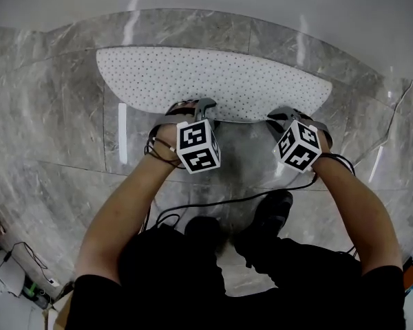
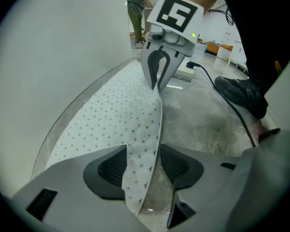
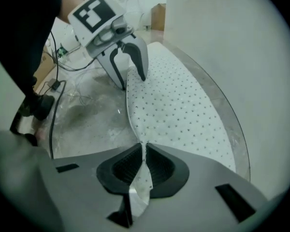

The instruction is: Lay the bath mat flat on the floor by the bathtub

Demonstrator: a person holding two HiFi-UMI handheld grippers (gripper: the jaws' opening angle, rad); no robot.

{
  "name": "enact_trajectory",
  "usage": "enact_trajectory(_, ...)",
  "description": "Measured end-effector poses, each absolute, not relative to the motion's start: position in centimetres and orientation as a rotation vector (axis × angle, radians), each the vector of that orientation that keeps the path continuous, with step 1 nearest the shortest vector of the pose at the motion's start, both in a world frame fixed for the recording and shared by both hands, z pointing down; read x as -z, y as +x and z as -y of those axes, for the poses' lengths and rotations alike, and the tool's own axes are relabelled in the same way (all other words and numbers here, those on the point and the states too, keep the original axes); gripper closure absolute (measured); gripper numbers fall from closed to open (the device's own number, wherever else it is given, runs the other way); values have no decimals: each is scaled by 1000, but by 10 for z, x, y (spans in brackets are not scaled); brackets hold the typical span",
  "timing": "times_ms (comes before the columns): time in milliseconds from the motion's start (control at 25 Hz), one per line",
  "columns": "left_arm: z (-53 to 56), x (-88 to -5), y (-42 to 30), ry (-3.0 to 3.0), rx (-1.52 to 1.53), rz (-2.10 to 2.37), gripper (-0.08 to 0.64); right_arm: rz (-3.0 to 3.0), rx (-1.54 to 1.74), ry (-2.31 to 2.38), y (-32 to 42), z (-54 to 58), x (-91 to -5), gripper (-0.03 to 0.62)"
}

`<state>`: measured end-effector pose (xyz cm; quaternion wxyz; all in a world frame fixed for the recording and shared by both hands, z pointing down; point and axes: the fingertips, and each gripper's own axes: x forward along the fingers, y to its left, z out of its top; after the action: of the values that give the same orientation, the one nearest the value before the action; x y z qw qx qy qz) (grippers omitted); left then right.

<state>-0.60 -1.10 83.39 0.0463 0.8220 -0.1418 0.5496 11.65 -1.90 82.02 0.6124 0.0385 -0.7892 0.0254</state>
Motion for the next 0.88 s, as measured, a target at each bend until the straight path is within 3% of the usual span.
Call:
enact_trajectory(280, 23, -817, 7, 2617, -1729, 471, 335, 2030, -365, 211, 117, 38, -774, 551)
enact_trajectory(400, 17, -816, 9, 2586, -1722, 381, 471, 2055, -437, 141, 116, 24, -770, 549)
enact_trajectory(480, 6, -819, 5, 2536, -1718, 289, 506, 2038, -433, 59, 113, 6, -775, 549)
enact_trajectory(680, -22, -827, -2, 2429, -1713, 117, 529, 2075, -390, -152, 100, -16, -762, 480)
enact_trajectory(800, -40, -828, 0, 2378, -1735, 7, 529, 2169, -406, -9, 95, 26, -743, 480)
enact_trajectory(880, -57, -828, 8, 2360, -1728, -75, 529, 2164, -329, 141, 101, 65, -744, 426)
